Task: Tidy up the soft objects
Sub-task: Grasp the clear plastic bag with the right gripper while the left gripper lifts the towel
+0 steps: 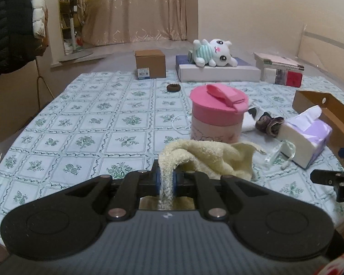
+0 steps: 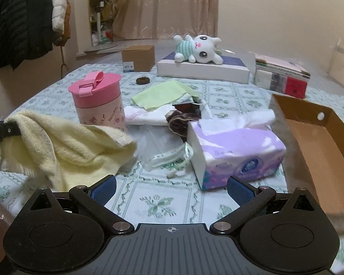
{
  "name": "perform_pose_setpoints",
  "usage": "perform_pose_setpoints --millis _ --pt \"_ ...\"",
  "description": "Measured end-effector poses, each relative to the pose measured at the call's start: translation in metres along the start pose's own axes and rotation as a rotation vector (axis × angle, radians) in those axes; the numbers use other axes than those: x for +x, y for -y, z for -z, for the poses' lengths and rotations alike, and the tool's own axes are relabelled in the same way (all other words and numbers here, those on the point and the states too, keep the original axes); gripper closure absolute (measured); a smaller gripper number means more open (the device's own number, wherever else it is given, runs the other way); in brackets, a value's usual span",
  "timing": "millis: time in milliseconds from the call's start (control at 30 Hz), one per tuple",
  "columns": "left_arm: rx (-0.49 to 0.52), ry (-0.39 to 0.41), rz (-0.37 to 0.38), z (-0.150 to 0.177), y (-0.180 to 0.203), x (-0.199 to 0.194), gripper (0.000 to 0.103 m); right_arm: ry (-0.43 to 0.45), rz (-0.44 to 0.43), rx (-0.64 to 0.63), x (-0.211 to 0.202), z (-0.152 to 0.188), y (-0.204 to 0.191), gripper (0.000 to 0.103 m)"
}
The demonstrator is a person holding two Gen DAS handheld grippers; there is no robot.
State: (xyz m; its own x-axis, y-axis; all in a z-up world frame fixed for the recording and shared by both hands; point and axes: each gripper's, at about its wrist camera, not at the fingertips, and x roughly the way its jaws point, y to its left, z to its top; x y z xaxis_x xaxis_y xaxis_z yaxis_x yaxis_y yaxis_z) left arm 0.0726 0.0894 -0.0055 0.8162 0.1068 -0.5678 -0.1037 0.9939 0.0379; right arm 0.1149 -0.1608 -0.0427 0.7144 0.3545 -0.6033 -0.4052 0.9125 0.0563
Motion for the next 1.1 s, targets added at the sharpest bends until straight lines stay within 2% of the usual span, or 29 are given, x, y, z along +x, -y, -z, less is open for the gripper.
perform_pose_setpoints --millis 100,200,333,500,633,700,767,800,833,900,1000,1100 --pt "-0.008 -0.026 0.018 0.005 0.000 0.009 0.095 -0.009 -0.025 -0.057 0.016 -0.006 -0.008 0.001" --pt "-0.019 -0.041 0.027 0.011 0.000 0.015 0.095 -0.032 -0.045 -0.149 0.037 -0.013 -0.018 0.021" --pt "-0.032 -0.049 0.030 0.015 -0.003 0.021 0.095 -0.087 -0.041 -0.277 0.075 -0.021 -0.032 0.031" --pt "-0.037 -0.053 0.055 0.018 -0.005 0.030 0.095 -0.144 0.022 -0.423 0.118 -0.025 -0.050 0.040" --pt "-0.034 -0.062 0.089 0.022 -0.003 0.037 0.094 -0.181 0.073 -0.520 0.145 -0.021 -0.060 0.043" --pt "-0.031 -0.067 0.106 0.024 -0.001 0.040 0.093 -0.190 0.073 -0.516 0.152 -0.022 -0.059 0.048" --pt "-0.024 -0.070 0.114 0.025 0.001 0.041 0.091 -0.212 0.053 -0.515 0.154 -0.025 -0.058 0.070" --pt "-0.023 -0.069 0.120 0.025 0.001 0.041 0.091 -0.221 0.058 -0.523 0.155 -0.024 -0.059 0.090" --pt "-0.021 -0.069 0.124 0.026 0.002 0.041 0.090 -0.226 0.069 -0.533 0.155 -0.022 -0.060 0.097" --pt "-0.022 -0.071 0.133 0.027 0.004 0.039 0.087 -0.233 0.063 -0.508 0.150 -0.022 -0.057 0.101" --pt "-0.027 -0.080 0.144 0.028 0.006 0.035 0.074 -0.234 0.053 -0.437 0.132 -0.021 -0.052 0.101" --pt "-0.027 -0.090 0.158 0.030 0.009 0.031 0.056 -0.249 0.012 -0.319 0.107 -0.017 -0.039 0.101"
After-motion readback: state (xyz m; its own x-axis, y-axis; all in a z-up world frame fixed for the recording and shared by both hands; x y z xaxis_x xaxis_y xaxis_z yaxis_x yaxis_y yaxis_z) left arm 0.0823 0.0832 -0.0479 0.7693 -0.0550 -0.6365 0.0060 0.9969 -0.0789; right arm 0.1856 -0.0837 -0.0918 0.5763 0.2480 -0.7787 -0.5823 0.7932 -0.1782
